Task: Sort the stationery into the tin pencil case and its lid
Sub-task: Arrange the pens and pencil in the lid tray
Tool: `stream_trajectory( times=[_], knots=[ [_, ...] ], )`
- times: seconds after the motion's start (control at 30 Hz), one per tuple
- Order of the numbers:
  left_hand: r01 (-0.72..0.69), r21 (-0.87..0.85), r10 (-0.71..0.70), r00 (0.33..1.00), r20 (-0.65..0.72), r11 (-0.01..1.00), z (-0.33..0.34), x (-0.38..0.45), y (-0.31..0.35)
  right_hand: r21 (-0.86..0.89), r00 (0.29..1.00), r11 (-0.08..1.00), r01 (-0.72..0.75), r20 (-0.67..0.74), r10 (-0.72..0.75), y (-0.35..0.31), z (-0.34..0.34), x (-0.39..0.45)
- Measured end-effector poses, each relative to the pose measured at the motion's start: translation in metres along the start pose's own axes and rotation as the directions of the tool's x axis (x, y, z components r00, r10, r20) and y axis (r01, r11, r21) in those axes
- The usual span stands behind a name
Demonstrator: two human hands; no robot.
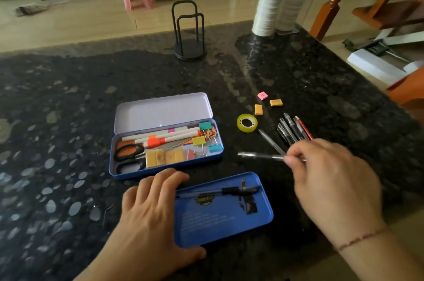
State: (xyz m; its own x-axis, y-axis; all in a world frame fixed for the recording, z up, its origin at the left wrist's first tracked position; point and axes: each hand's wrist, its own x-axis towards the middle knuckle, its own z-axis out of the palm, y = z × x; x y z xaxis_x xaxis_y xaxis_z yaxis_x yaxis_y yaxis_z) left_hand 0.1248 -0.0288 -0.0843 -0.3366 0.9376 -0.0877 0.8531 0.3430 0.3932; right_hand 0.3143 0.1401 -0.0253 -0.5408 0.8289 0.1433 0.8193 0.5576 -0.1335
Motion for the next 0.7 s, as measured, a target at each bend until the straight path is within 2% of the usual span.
stream_trajectory(
  times=[0.03, 0.1, 0.17, 0.23, 0.33, 0.4, 0.5, 0.57, 0.63, 0.7],
  knots=[
    [0.015, -0.02, -0.014, 1.0, 0.017, 1.0, -0.002, 0.001, -0.001, 0.067, 1.0, 0.998, -0.009, -0.014, 0.01, 0.001, -0.002, 0.001],
    [0.016, -0.092, -0.014, 1.0, 0.027, 0.996, 0.0, 0.003, -0.003, 0.225, 0.998, 0.974, 0.005, 0.058, -0.019, -0.003, 0.006, -0.002],
    [-0.02, -0.125, 0.017, 1.0, -0.02, 0.992, 0.004, 0.007, -0.002, 0.299, 0.982, 0.951, 0.081, 0.137, -0.127, -0.015, 0.023, -0.009],
    [-0.028, -0.131, 0.025, 0.999, -0.028, 0.991, 0.01, 0.009, 0.003, 0.29, 0.966, 0.943, 0.161, 0.147, -0.21, -0.026, 0.039, -0.015],
    [-0.07, -0.137, 0.068, 0.998, -0.015, 0.988, 0.013, 0.009, 0.008, 0.216, 0.958, 0.948, 0.232, 0.118, -0.262, -0.028, 0.049, -0.013],
    [-0.086, -0.125, 0.091, 0.995, 0.032, 0.988, 0.009, 0.009, 0.007, 0.2, 0.978, 0.964, 0.174, 0.081, -0.193, -0.015, 0.046, -0.004],
    [-0.087, -0.124, 0.102, 0.988, 0.119, 0.988, 0.0, 0.009, 0.0, 0.099, 0.997, 0.992, -0.074, 0.014, 0.073, 0.021, 0.039, 0.011],
    [-0.107, -0.101, 0.121, 0.983, 0.138, 0.989, -0.005, 0.007, -0.008, -0.001, 0.982, 0.984, -0.18, 0.053, 0.18, 0.038, 0.041, 0.018],
    [-0.115, -0.096, 0.128, 0.983, 0.133, 0.989, -0.01, 0.007, -0.015, -0.039, 0.963, 0.975, -0.218, 0.151, 0.221, 0.042, 0.045, 0.019],
    [-0.102, -0.116, 0.117, 0.984, 0.137, 0.988, -0.012, 0.006, -0.018, -0.076, 0.965, 0.979, -0.187, 0.174, 0.198, 0.041, 0.047, 0.019]
  ],
)
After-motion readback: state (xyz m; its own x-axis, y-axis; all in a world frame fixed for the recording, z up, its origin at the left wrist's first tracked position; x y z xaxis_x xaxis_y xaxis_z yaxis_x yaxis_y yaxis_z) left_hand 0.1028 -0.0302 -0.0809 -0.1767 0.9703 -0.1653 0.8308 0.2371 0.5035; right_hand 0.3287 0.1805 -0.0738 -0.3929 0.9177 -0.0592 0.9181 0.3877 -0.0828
